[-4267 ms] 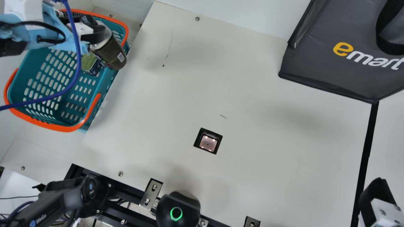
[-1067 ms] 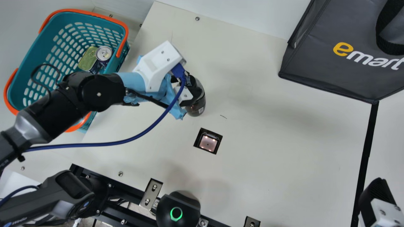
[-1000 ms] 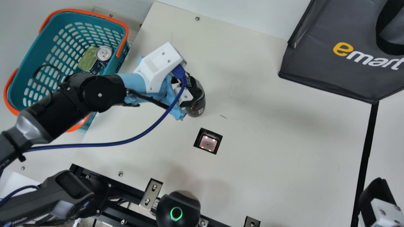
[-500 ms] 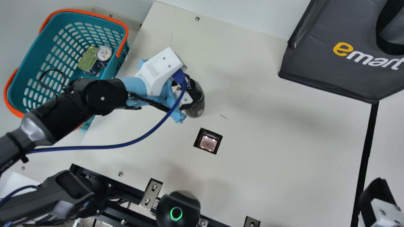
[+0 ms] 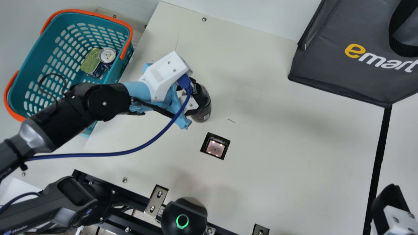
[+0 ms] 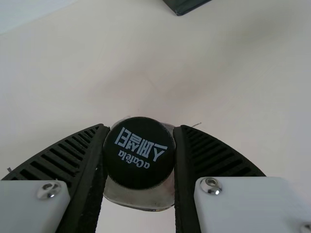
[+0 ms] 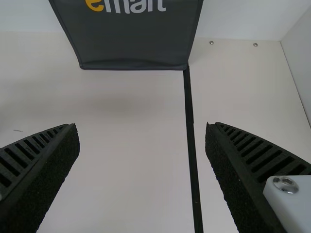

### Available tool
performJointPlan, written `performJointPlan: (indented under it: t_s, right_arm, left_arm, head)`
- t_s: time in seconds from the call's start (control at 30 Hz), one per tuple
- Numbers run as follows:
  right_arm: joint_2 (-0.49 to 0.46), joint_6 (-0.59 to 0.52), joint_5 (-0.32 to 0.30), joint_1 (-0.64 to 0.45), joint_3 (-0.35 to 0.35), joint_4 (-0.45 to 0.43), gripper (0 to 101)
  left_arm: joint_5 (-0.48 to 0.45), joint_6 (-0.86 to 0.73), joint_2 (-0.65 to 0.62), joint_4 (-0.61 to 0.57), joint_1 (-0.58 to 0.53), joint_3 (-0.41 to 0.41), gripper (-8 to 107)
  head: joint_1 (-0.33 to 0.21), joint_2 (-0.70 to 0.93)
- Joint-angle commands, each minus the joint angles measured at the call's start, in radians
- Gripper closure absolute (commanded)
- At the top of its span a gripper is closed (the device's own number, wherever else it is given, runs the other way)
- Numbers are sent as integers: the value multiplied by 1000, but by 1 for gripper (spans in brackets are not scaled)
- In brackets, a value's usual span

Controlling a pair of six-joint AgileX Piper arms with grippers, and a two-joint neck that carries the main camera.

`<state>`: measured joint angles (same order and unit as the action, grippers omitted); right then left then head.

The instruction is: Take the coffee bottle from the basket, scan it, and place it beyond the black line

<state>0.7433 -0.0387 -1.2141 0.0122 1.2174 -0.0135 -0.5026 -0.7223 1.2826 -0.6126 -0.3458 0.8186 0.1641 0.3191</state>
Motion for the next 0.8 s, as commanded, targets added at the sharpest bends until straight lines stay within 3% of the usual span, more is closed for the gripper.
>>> performJointPlan:
  t_s: [0.0,0.23,0.77]
  right_arm:
    - [0,0,0,0,0,0,10]
    - [0,0,0,0,0,0,10]
    - [0,0,0,0,0,0,10]
  left_arm:
    - [-2,9,-6,3,0,7,32]
    - [-20,40,-19,26,-2,30,9]
    - [-60,119,-56,89,16,72,9]
  head:
    - [-26,2]
    - [-26,2]
    - [-26,2]
